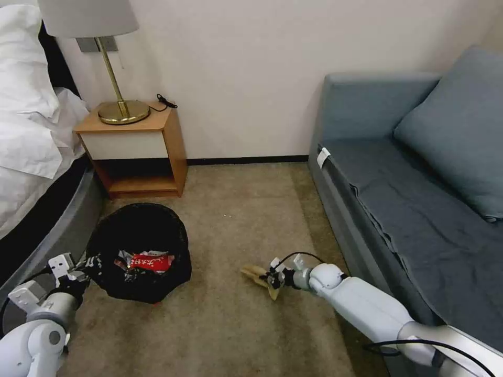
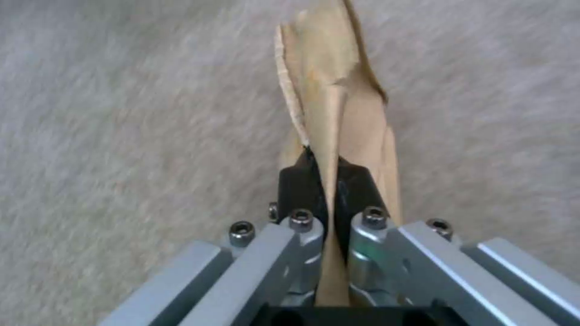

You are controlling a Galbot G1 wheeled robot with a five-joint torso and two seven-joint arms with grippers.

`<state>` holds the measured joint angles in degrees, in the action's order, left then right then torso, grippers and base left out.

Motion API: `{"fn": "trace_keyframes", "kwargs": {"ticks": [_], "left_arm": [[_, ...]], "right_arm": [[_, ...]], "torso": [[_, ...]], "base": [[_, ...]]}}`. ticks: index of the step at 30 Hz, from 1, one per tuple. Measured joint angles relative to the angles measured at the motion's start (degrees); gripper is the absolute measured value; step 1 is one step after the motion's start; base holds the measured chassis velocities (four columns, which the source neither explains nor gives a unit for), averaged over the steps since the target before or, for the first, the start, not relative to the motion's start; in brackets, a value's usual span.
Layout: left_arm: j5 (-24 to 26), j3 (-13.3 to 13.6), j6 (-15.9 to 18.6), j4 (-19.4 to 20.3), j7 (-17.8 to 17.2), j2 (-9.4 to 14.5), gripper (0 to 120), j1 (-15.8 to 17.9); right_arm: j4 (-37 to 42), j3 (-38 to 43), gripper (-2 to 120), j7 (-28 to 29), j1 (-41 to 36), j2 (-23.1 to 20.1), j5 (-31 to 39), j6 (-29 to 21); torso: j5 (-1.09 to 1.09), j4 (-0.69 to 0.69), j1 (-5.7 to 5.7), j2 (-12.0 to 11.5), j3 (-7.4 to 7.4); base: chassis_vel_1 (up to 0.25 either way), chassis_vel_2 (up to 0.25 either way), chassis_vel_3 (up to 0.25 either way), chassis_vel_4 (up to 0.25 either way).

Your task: Pick up the trash bin, then pick up the garbage on the floor and place it into the trash bin.

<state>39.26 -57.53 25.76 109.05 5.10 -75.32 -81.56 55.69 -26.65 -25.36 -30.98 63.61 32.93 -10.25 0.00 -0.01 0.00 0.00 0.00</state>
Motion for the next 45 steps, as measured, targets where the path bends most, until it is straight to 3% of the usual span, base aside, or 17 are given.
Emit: {"fn": "trace_keyframes", "kwargs": {"ticks": [9, 19, 25, 30, 40, 45], "left_arm": [[-0.52, 3.03, 0.70, -0.25, -0.40, -0.13, 4, 0.09], [-2.22, 8.93, 2.24, -2.65, -1.34, -1.14, 4, 2.30], [-2.56, 11.57, 3.21, -3.08, -1.81, -1.80, 4, 3.74], [-2.71, 15.28, 4.22, -2.83, -2.37, -2.43, 4, 4.71], [-4.41, 20.94, 4.99, -0.61, -3.57, -3.99, 4, 5.88], [-5.27, 21.90, 5.06, 0.71, -3.60, -5.07, 4, 4.96]], "right_arm": [[8.77, 4.92, 0, 2.57, 0.38, -3.69, 4.51, 0.05], [27.45, 7.98, 0, 7.42, 3.57, -10.31, 14.24, -1.72], [35.15, 8.10, 0, 9.10, 4.98, -11.94, 17.22, -2.38], [44.75, 6.87, 0, 12.02, 6.03, -12.55, 20.04, -4.30], [51.59, 1.81, 0, 13.96, 5.98, -12.40, 20.90, -5.40], [51.93, 0.00, 0, 13.88, 4.21, -12.06, 19.26, -5.32]], "torso": [[0.02, 0.01, 0.00, 0.00, 0.00], [0.00, 0.00, 0.00, 0.00, 0.00], [0.00, 0.00, 0.00, 0.00, 0.00], [0.00, 0.01, 0.00, 0.00, 0.00], [0.00, 0.01, 0.00, 0.00, 0.00], [0.00, 0.01, 0.00, 0.00, 0.00]], "base": [[0.000, 0.000, 0.000, 0.000], [0.000, 0.000, 0.000, 0.000], [0.000, 0.000, 0.000, 0.000], [0.000, 0.000, 0.000, 0.000], [0.000, 0.000, 0.000, 0.000], [0.000, 0.000, 0.000, 0.000]]}}
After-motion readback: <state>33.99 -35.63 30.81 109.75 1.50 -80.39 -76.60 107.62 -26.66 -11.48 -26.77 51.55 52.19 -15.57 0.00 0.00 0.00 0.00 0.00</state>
